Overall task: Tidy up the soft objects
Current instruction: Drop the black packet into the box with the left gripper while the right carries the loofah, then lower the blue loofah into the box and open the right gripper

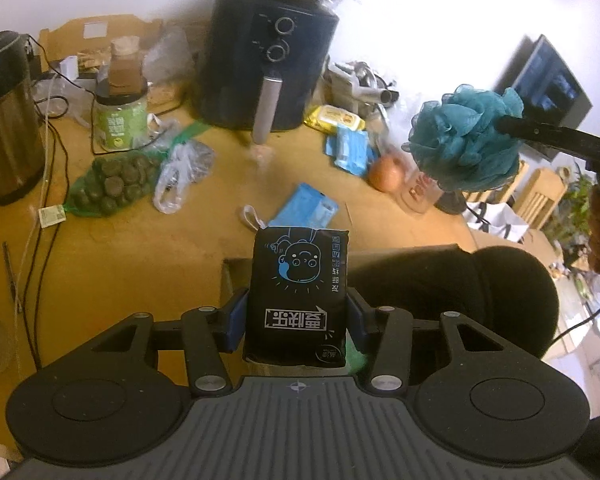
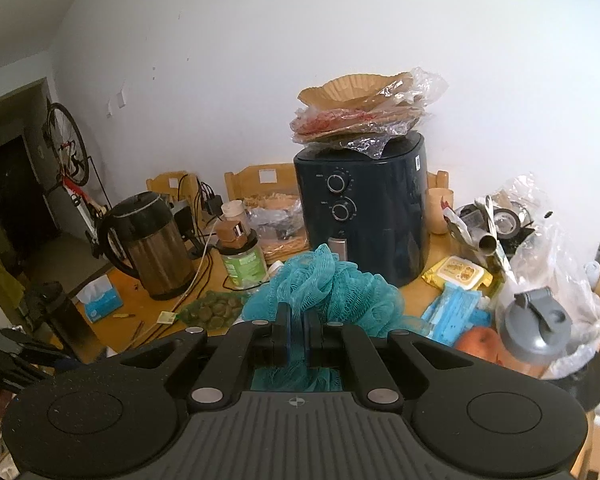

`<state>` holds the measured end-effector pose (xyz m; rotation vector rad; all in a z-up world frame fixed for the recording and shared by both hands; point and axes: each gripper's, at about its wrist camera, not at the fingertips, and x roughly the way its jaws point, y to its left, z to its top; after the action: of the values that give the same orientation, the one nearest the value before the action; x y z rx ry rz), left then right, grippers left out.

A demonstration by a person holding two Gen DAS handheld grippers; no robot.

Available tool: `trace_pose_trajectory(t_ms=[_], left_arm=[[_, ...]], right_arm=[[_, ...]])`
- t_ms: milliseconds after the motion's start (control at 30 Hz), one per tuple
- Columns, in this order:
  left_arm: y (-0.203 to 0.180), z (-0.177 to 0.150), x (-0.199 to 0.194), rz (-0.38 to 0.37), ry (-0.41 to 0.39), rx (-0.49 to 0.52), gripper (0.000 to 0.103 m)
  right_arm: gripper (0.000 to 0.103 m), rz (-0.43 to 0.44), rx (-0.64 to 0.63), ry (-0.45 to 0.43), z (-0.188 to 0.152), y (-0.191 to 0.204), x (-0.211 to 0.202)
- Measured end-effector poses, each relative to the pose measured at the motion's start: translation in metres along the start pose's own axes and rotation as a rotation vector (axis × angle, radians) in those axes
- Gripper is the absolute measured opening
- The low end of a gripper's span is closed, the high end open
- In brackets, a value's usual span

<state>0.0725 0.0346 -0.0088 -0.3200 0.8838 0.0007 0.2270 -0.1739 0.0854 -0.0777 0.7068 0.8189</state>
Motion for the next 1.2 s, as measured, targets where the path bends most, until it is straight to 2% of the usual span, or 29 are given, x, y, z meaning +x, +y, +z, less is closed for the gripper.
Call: trace_pose_trajectory(t_ms=[200,267,333,500,833,1200], left_arm=[[-0.009,0.005,0.006,-0.041,-0.015,0.040,0.051],[-0.010,0.004,0.009,-0.032,-0.010,0.037,0.072],[-0.011,0.001,0.008,-0.008,-0.011,0.044,0.074],[-0.007,-0.010,-0.005,0.015,-0.016,0.049,0.075],[0.009,-0.027,-0.033,0.035,-0.058,-0.027,0.075],[0.030,-0.036,-0.054,0.094,-0.099,-0.082,0.075]], right_arm=[[0.008,-0.007,0.017,-0.019,-0.006,0.014,-0.018],[0.008,-0.008,0.018,-0.025,-0.006,0.018,-0.023],[0.008,-0.009,0.019,-0.032,-0.007,0.023,-0.028],[0.008,-0.001,0.014,-0.045,-0.010,0.038,-0.041],[0.008,0.043,0.006,-0.053,-0.013,0.070,-0.057],[0.008,0.186,-0.025,-0.025,-0.016,0.118,-0.056]])
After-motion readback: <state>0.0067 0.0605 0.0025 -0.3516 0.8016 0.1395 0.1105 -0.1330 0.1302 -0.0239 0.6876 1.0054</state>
